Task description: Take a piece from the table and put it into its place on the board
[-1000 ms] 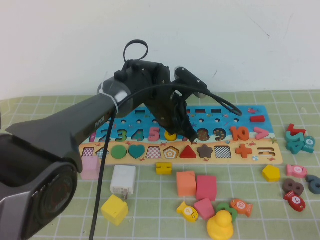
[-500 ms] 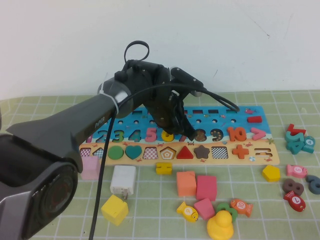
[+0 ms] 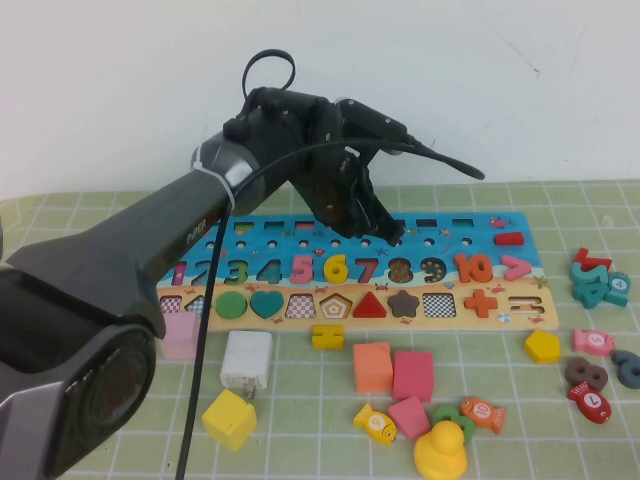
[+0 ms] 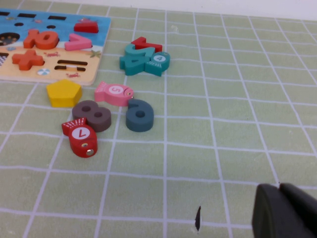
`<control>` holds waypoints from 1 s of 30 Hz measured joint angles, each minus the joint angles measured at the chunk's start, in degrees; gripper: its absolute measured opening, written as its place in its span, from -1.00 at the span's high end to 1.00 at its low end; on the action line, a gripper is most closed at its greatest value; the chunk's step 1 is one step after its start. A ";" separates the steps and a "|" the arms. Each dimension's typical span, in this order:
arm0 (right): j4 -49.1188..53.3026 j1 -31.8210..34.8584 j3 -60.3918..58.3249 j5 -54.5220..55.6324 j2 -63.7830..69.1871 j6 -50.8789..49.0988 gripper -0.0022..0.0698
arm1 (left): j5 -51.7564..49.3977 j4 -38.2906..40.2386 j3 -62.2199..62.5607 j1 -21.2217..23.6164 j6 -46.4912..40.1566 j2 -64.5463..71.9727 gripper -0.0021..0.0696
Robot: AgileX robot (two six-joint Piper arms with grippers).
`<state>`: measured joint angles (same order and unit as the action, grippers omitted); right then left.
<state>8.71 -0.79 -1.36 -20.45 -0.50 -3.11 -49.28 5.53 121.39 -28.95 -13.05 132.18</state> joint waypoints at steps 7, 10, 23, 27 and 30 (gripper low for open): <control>0.00 0.00 0.00 0.00 0.00 0.00 0.94 | -1.75 -0.92 0.34 0.00 0.57 0.00 0.95; 0.00 0.00 0.00 0.00 0.00 0.00 0.94 | -2.19 -1.32 0.43 0.00 -0.53 -0.79 0.95; 0.00 0.00 0.00 0.00 0.00 0.00 0.94 | -3.95 -0.57 -13.64 0.00 -5.37 -25.74 0.95; 0.00 0.00 0.00 0.00 0.00 0.00 0.94 | 2.07 2.59 -27.40 0.00 -5.97 -36.99 0.95; 0.00 0.00 0.00 0.00 0.00 0.00 0.94 | 7.69 5.42 -38.43 -0.11 -6.09 -45.58 0.95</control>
<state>8.71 -0.79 -1.36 -20.45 -0.50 -3.11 -41.59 10.95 82.97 -29.06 -19.14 86.60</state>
